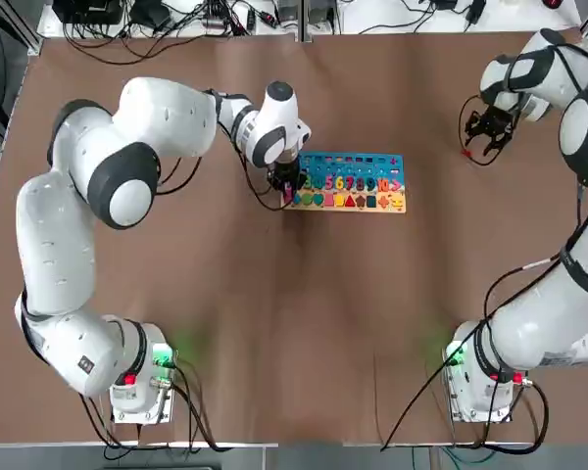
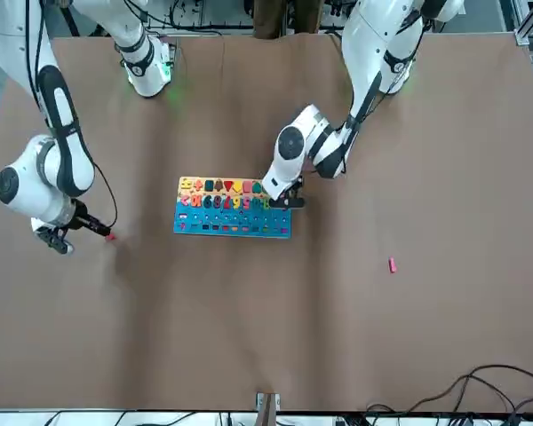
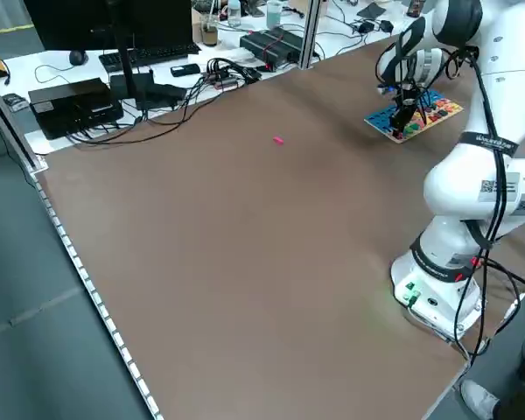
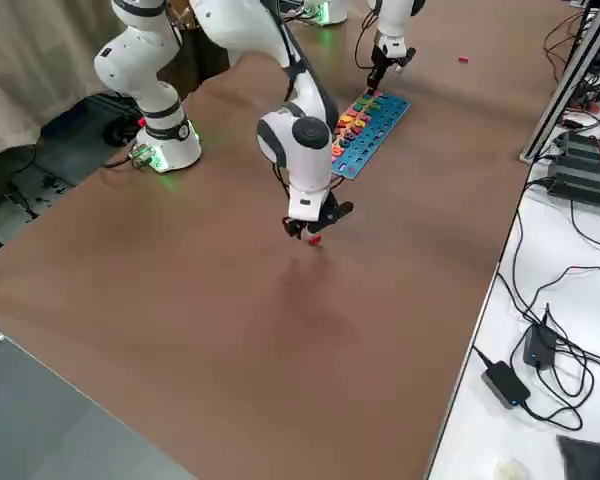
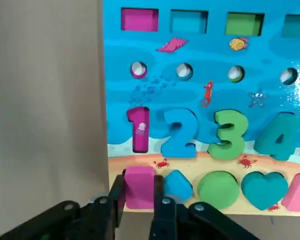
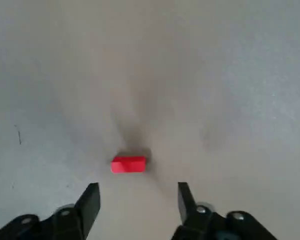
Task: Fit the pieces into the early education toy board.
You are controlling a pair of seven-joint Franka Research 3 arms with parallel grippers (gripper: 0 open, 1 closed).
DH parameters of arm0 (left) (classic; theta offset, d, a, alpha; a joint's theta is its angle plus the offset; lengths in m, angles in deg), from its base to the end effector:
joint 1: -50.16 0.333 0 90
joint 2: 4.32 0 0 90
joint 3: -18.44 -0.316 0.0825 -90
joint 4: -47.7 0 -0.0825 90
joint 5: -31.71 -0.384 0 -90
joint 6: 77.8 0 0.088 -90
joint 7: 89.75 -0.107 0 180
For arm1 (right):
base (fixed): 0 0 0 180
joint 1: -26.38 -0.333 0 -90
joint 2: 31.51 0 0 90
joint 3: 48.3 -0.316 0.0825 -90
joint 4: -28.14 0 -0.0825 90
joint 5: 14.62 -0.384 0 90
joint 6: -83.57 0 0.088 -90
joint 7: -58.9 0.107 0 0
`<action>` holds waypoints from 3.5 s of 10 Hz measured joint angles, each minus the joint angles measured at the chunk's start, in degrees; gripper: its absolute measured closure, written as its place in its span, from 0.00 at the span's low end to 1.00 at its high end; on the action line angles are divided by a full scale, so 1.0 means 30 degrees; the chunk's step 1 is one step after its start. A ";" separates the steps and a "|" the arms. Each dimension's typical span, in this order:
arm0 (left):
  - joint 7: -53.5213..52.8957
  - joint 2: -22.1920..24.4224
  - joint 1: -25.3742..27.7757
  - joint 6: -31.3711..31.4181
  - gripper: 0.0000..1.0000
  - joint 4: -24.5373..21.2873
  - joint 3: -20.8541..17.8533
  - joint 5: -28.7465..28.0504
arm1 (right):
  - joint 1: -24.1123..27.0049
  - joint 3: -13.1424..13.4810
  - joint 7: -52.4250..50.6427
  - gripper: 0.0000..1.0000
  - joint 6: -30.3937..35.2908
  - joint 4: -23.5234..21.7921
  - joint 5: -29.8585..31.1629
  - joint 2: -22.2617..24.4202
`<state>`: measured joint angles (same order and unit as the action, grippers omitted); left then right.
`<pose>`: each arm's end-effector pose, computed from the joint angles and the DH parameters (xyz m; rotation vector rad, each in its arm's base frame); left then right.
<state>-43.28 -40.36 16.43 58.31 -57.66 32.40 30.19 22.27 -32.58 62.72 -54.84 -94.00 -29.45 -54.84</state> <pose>0.4348 -0.4654 0.1872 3.1016 -0.0022 -0.2218 0.5513 -0.1129 0.2122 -2.9990 0.6962 0.1454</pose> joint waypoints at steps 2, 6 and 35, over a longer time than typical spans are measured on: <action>0.0000 0.0001 0.0001 -0.0035 0.74 0.0001 0.0000 0.0000 | -0.0001 -0.0008 0.0066 0.31 -0.0008 0.0261 -0.0004 -0.0166; 0.0000 -0.0001 0.0004 -0.0058 0.74 0.0010 -0.0001 0.0000 | -0.0020 -0.0094 0.0131 0.35 -0.0009 0.0761 -0.0015 -0.0793; 0.0000 -0.0448 0.0000 -0.0758 0.70 0.0741 0.0000 0.0000 | -0.0115 -0.0280 0.0754 0.63 -0.0186 0.1411 -0.0549 -0.1958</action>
<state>-43.28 -41.71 16.43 56.03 -55.44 32.40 30.19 21.93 -33.42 64.98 -55.40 -89.77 -31.10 -60.71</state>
